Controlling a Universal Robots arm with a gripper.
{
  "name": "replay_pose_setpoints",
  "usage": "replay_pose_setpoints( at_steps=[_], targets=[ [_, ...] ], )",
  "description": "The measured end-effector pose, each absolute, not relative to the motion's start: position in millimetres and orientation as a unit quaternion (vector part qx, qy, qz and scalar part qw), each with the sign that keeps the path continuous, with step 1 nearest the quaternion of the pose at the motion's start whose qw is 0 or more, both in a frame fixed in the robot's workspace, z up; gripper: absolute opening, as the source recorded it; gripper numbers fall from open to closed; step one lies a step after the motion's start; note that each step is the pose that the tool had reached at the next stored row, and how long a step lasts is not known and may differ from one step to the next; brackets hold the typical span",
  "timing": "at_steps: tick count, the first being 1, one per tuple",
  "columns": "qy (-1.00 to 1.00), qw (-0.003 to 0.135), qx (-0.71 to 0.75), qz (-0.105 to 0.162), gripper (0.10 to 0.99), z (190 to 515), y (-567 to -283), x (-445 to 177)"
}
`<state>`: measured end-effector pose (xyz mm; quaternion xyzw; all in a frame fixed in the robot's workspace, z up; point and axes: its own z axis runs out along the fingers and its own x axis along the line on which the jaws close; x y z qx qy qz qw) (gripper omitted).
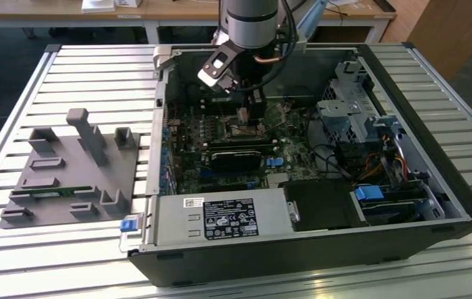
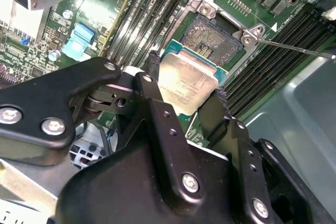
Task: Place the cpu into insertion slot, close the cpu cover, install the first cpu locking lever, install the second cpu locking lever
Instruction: 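Place the cpu into insertion slot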
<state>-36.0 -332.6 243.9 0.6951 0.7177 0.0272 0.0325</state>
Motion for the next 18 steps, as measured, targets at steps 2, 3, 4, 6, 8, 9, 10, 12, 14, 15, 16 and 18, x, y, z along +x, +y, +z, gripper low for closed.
replay_pose_setpoints(
  at_steps=[2,3,4,6,8,9,10,12,14,15,16,18],
  targets=[
    [0.718,0.032,0.695,0.027,0.541,243.1,-332.3,-35.9],
    [0.718,0.032,0.695,0.027,0.541,242.5,-332.1,-36.0],
    [0.718,0.032,0.695,0.027,0.541,242.1,-331.8,-36.1],
    [0.717,0.033,0.695,0.027,0.541,240.8,-331.4,-36.6],
    [0.717,0.033,0.696,0.027,0.541,239.7,-330.8,-36.9],
    [0.717,0.033,0.696,0.027,0.541,239.2,-330.6,-36.9],
    [0.716,0.032,0.696,0.027,0.541,238.7,-330.5,-36.9],
    [0.716,0.032,0.696,0.027,0.541,237.9,-330.1,-36.9],
    [0.716,0.032,0.696,0.027,0.541,237.1,-329.7,-36.9],
    [0.716,0.032,0.696,0.027,0.541,236.6,-329.3,-36.9],
    [0.716,0.032,0.696,0.027,0.541,236.1,-328.7,-36.9],
    [0.716,0.032,0.696,0.027,0.541,235.0,-327.7,-36.9]
  ],
)
